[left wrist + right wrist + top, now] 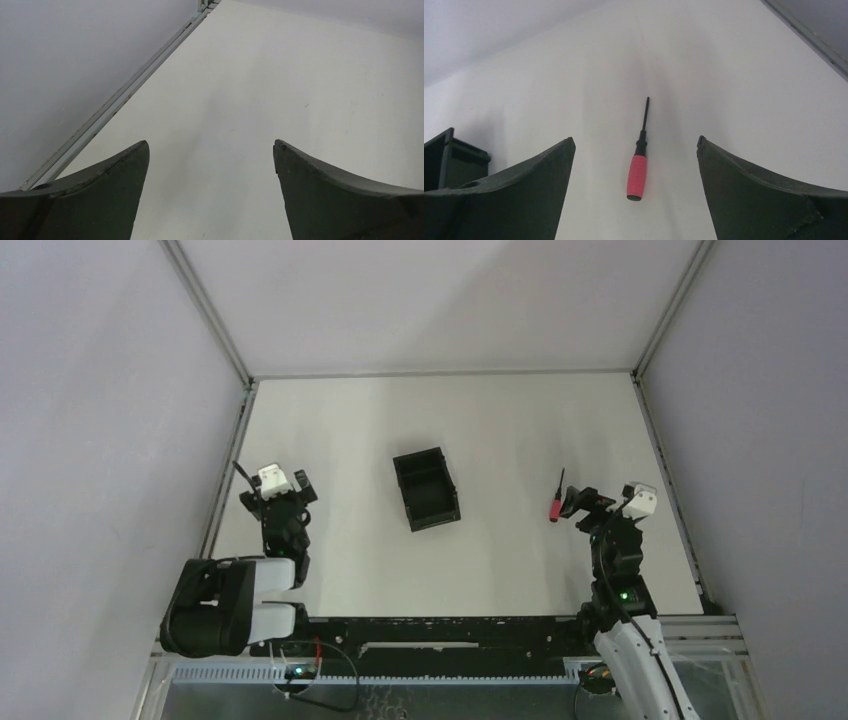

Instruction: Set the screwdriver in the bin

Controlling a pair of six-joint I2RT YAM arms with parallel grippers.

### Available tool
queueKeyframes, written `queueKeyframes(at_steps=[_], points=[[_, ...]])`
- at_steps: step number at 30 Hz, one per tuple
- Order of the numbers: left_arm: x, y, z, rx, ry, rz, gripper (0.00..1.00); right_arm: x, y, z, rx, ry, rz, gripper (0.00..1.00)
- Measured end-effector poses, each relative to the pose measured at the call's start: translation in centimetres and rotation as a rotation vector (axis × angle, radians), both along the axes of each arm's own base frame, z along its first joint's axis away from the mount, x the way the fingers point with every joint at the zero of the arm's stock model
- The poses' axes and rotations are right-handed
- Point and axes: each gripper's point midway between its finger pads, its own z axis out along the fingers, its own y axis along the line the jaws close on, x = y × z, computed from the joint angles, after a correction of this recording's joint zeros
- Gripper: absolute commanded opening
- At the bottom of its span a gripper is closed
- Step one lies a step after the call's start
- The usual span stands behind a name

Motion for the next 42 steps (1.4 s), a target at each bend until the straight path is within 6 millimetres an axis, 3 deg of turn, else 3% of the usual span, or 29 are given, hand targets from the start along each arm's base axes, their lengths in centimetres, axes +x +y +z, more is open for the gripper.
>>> queueKeyframes(at_steps=[4,8,13,16,19,22,24,30,33,37,38,39,42], points=[[0.0,0.0,0.0,0.0,0.0,0.0,0.98,0.4,-0.7,0.2,0.015,0.031,-0.042,1.0],[0.0,0.0,0.0,0.0,0.0,0.0,0.98,1.8,-0.7,3.4,0.011,0.055,-0.041,0.96],[0.0,0.0,0.0,0.0,0.0,0.0,0.98,6.2,-0.8,9.1,0.005,0.178,-0.052,0.91],[0.0,0.0,0.0,0.0,0.0,0.0,0.98,9.4,-0.8,9.6,0.0,0.312,-0.051,0.87],[0.0,0.0,0.0,0.0,0.0,0.0,0.98,10.7,-0.7,6.3,0.006,0.473,-0.034,0.82],[0.0,0.0,0.0,0.0,0.0,0.0,0.98,9.8,-0.4,0.4,0.029,0.694,-0.003,0.77],[0.0,0.0,0.0,0.0,0.0,0.0,0.98,9.2,0.1,-2.5,0.044,0.799,0.018,0.75],[0.0,0.0,0.0,0.0,0.0,0.0,0.98,8.1,1.5,-9.2,0.096,1.022,0.085,0.69],[0.0,0.0,0.0,0.0,0.0,0.0,0.98,7.6,1.7,-11.4,0.106,1.094,0.096,0.57],[0.0,0.0,0.0,0.0,0.0,0.0,0.98,7.3,1.4,-13.1,0.089,1.147,0.089,0.19],[0.0,0.0,0.0,0.0,0.0,0.0,0.98,7.4,1.4,-13.1,0.087,1.145,0.092,0.05],[0.0,0.0,0.0,0.0,0.0,0.0,0.98,7.4,1.4,-13.2,0.086,1.148,0.094,0.0],[0.0,0.0,0.0,0.0,0.0,0.0,0.98,7.4,1.3,-13.0,0.082,1.154,0.1,0.0]])
